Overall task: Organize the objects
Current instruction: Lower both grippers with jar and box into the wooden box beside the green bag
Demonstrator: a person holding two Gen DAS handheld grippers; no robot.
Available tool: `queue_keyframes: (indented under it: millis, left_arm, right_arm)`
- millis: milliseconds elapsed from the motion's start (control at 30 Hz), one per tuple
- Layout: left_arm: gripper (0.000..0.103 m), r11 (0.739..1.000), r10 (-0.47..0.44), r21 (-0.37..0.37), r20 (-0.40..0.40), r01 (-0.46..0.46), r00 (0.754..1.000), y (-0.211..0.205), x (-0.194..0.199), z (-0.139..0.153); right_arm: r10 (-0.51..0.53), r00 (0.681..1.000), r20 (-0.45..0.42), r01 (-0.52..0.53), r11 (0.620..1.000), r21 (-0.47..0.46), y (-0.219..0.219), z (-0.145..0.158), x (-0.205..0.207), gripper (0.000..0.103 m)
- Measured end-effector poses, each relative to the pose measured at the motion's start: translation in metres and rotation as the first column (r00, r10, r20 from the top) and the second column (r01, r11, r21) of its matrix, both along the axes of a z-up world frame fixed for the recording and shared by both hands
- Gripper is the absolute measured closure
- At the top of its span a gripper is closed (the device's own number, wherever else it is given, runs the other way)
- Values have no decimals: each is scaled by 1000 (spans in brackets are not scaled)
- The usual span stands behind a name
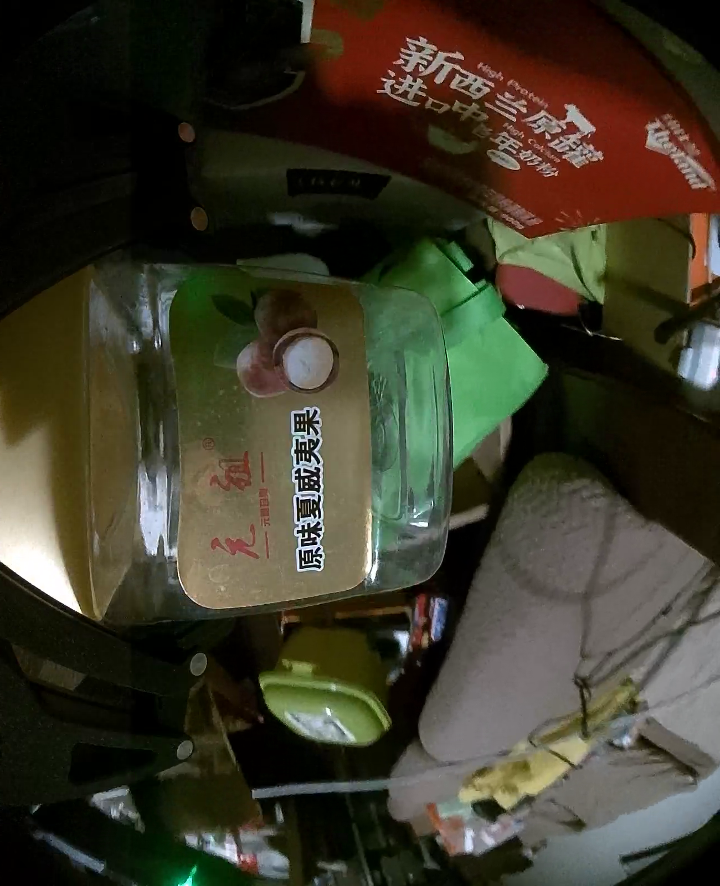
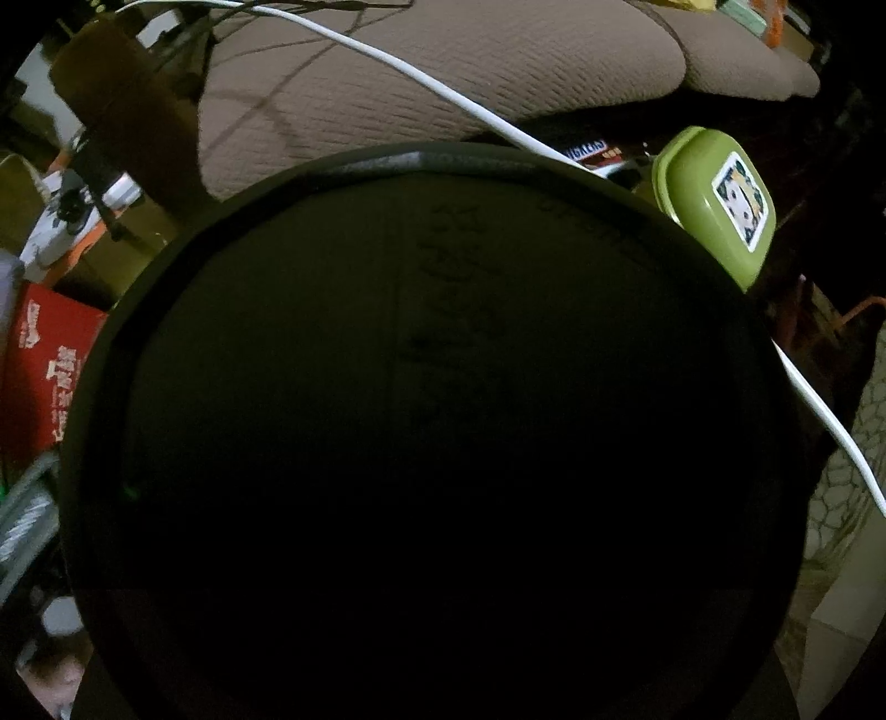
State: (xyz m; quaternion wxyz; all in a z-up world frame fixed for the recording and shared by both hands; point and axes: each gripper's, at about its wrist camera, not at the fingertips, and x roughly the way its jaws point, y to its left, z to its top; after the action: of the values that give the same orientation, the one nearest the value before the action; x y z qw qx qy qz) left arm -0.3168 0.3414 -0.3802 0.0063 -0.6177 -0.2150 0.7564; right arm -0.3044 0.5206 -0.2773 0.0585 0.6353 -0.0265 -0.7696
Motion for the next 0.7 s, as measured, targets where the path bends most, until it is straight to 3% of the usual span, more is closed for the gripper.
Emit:
queue_keyframes:
  millis: [100,367,533,700]
  left_arm:
    - [14,1000,30,-5,36,-29,999,-1,-4,-13]
    - [14,989,111,-111,91,-100,990,-10,-14,-43]
    - [14,988,143,-73,102,-136,984,-9,-21,-58]
    - [14,982,188,-56,124,-182,974,-12,-18,-65]
  right_arm:
    - [19,1000,-2,-19,1000,13,-9,-1,2,37]
    - [36,999,26,-36,999,-1,-18,-8,2,37]
    - [24,998,57,-26,999,31,-15,-20,2,37]
    - [29,999,25,-28,999,-27,-12,-26,-2,37]
